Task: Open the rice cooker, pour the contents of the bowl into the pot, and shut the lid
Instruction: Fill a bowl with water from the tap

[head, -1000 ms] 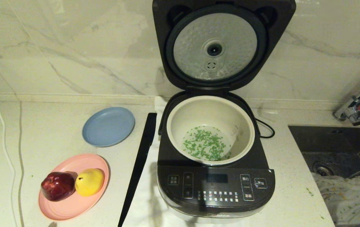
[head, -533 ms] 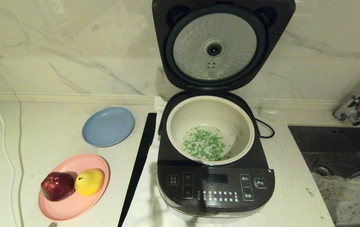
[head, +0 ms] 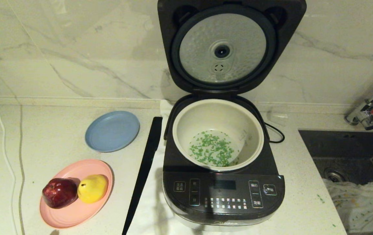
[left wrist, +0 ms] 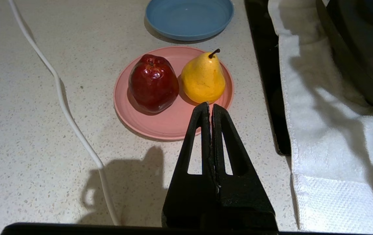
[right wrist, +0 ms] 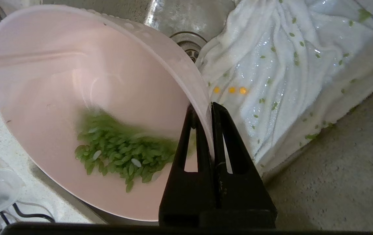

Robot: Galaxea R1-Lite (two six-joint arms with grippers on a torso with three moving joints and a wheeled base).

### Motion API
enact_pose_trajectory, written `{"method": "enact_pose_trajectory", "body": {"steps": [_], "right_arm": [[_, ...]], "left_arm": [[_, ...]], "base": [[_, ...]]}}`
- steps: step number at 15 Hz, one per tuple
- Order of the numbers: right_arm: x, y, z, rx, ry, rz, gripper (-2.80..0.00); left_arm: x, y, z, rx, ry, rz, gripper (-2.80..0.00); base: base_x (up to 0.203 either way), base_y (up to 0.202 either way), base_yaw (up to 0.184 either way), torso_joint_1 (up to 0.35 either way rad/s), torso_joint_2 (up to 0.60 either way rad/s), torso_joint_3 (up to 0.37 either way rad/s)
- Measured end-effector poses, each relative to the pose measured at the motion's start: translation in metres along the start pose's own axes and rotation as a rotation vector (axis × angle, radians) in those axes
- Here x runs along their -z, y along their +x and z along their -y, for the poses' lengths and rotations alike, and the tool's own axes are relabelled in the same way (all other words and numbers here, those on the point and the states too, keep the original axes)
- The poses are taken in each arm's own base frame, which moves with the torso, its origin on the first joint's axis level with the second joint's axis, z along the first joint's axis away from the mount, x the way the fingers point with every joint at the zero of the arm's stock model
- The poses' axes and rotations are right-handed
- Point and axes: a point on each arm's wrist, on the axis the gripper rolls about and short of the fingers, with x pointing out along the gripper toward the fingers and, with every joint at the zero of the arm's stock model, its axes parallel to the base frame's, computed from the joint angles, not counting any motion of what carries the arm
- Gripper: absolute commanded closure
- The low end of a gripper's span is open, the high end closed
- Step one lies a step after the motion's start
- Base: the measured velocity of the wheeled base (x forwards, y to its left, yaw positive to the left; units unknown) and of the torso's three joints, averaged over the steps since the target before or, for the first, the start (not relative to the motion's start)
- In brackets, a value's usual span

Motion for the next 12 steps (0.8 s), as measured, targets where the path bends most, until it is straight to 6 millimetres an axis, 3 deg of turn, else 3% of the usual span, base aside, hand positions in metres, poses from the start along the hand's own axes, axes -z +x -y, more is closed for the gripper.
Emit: {"method": "enact_pose_trajectory", "body": {"steps": [6,12], "right_arm": [[-0.001,0.018,-0.001,-0.014,-0.026,0.008,0.00],[0.001,0.021,-0.001,-0.010,-0.020,-0.005,0.00]], "left_arm": [[0.000,0.000,0.000,0.000,0.000,0.000,0.00],[0.000,0.000,0.000,0.000,0.000,0.000,0.00]], "base": [[0.000,0.000,0.000,0.000,0.00,0.000],[0.000,0.000,0.000,0.000,0.00,0.000]]}}
